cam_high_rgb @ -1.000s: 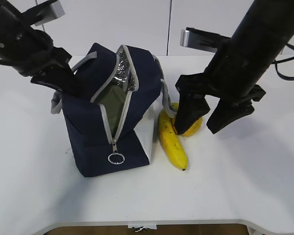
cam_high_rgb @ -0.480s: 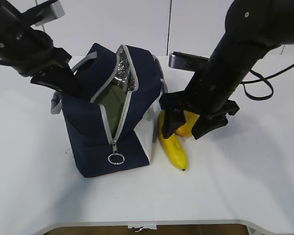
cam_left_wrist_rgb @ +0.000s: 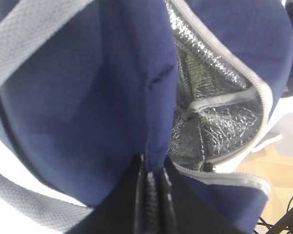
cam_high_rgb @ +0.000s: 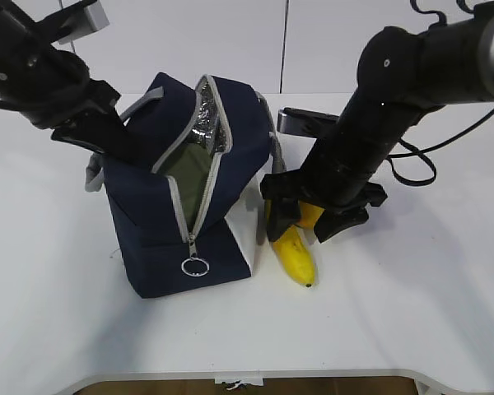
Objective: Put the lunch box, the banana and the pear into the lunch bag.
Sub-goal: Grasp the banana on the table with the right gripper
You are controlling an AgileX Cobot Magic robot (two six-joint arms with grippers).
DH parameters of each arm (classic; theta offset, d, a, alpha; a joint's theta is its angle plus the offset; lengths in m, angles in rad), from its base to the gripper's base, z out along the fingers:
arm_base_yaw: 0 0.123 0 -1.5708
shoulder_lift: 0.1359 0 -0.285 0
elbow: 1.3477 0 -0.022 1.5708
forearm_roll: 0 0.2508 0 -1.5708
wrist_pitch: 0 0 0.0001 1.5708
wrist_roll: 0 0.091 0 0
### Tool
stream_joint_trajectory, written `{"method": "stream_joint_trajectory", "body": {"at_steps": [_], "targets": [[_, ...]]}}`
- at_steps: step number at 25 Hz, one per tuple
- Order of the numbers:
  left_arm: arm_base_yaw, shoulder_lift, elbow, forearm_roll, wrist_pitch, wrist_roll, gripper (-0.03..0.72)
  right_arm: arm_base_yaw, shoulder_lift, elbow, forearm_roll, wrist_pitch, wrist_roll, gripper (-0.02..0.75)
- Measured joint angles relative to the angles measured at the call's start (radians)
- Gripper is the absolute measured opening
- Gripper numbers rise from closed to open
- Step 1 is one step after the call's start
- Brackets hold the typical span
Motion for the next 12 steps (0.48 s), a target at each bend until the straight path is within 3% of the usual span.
{"method": "stream_joint_trajectory", "body": {"at_steps": [12], "targets": [[0.0, 0.0, 0.0, 0.006, 0.0, 0.0, 0.013, 0.035, 0.037, 0.0, -0.061, -0.042, 0.025, 0.581]]}}
